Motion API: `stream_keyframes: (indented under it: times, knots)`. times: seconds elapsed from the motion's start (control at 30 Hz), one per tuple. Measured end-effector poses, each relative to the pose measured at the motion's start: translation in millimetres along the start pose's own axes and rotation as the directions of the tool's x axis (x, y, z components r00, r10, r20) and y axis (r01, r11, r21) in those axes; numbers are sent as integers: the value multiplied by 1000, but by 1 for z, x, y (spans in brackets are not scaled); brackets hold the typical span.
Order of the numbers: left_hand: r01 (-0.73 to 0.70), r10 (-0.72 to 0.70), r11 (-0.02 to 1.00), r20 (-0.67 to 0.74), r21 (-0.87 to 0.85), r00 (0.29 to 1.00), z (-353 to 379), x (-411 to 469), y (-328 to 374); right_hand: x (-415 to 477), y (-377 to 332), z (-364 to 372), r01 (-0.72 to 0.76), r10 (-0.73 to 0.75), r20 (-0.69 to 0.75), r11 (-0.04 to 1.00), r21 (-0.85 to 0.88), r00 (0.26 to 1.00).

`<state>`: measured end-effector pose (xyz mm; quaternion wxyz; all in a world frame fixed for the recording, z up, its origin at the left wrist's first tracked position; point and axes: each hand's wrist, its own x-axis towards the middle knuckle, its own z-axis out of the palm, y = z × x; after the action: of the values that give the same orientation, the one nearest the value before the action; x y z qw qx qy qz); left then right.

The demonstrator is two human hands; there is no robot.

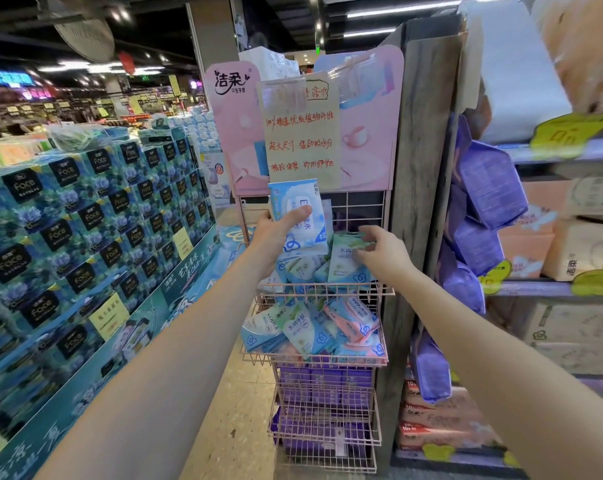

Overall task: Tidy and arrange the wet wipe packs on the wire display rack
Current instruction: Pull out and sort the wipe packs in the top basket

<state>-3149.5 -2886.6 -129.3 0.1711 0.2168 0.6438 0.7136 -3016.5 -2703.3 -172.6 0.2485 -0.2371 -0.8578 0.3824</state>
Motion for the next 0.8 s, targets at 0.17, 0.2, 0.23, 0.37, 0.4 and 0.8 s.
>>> stream_keyframes:
  times: [0.17, 0.2, 0.23, 0.37, 0.4, 0.8]
  knots:
    - [-11, 12, 1000, -18, 6, 1000, -6, 2, -4, 10, 0, 8, -22, 23, -2, 931, -365, 1000]
    - [-20, 20, 1000, -18, 10, 1000, -8, 2, -7, 11, 1, 11, -33, 28, -18, 899, -436, 999]
    - [-20, 20, 1000, -16, 10, 1000, -9, 3, -9, 10, 0, 13, -50, 43, -27, 874, -484, 999]
    - [-15, 15, 1000, -17, -2, 1000, -14, 1, -15, 9, 7, 19, -148, 127, -77, 845, -513, 989]
    - [-10, 10, 1000, -19, -9, 1000, -15, 2, -16, 9, 9, 19, -163, 138, -87, 845, -510, 987]
    - [10, -8, 999, -37, 48, 999, -49, 18, -8, 15, 3, 18, -263, 268, 18, 954, -142, 963]
